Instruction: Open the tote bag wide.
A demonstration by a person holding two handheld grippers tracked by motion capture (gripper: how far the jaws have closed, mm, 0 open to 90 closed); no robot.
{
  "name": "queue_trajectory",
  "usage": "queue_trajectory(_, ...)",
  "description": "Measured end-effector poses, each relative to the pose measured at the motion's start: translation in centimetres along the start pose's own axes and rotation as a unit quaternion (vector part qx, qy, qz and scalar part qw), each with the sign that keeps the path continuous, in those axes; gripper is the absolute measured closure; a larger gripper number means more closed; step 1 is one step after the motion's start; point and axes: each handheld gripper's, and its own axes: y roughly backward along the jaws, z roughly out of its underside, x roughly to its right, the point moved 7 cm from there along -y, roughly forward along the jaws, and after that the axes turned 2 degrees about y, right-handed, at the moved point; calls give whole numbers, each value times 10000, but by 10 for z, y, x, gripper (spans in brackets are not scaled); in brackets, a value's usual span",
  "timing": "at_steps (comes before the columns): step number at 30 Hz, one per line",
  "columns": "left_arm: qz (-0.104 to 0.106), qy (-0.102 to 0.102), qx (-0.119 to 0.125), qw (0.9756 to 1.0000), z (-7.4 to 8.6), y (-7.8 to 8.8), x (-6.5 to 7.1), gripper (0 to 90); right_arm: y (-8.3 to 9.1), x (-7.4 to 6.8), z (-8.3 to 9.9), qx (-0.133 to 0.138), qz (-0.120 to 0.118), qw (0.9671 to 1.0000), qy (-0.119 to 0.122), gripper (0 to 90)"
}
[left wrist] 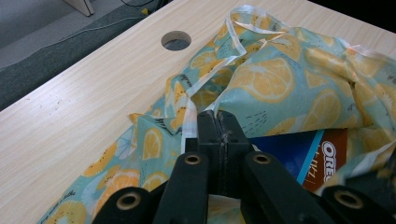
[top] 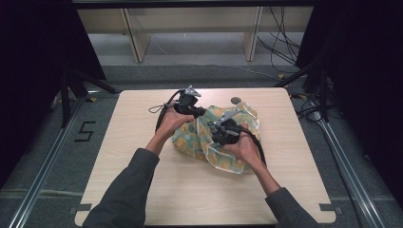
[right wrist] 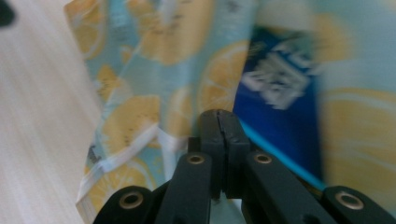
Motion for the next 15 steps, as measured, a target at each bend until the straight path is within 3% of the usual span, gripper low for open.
queue_trajectory(2,19,-6,-4,10000,0,0,0,890,-7,-4,-1,87,-53,9999,100,900)
queue_trajectory(3,48,20,-3,10000,0,-1,-1,889,-12,-24,0,-25,-334,9994,80,900)
queue_trajectory(5,82,141,16,9999,0,-3,-2,889,-17,-35,3,-63,-536,9978,379,900)
queue_trajectory(6,90,153,7,9998,0,-4,-2,889,-19,-41,5,-152,-504,9975,481,900)
queue_trajectory(9,16,178,-38,9998,1,-6,-5,889,-27,-68,14,-330,-887,9933,665,900)
queue_trajectory(10,16,178,-38,9998,1,-6,-5,889,-27,-68,14,-330,-887,9933,665,900)
queue_trajectory(11,-13,211,-47,9998,1,-8,-7,889,-31,-83,20,-475,-1103,9898,761,900)
queue_trajectory(12,-129,263,-37,9996,0,-11,-14,889,-32,-90,23,-542,-1214,9883,750,900)
queue_trajectory(13,-175,370,-36,9992,0,-13,-18,889,-35,-99,27,-609,-1385,9846,872,900)
queue_trajectory(14,-175,370,-36,9992,0,-13,-18,889,-39,-104,30,-635,-1391,9821,1095,900)
queue_trajectory(15,-164,595,-53,9981,1,-18,-24,890,-41,-108,33,-705,-1287,9822,1175,900)
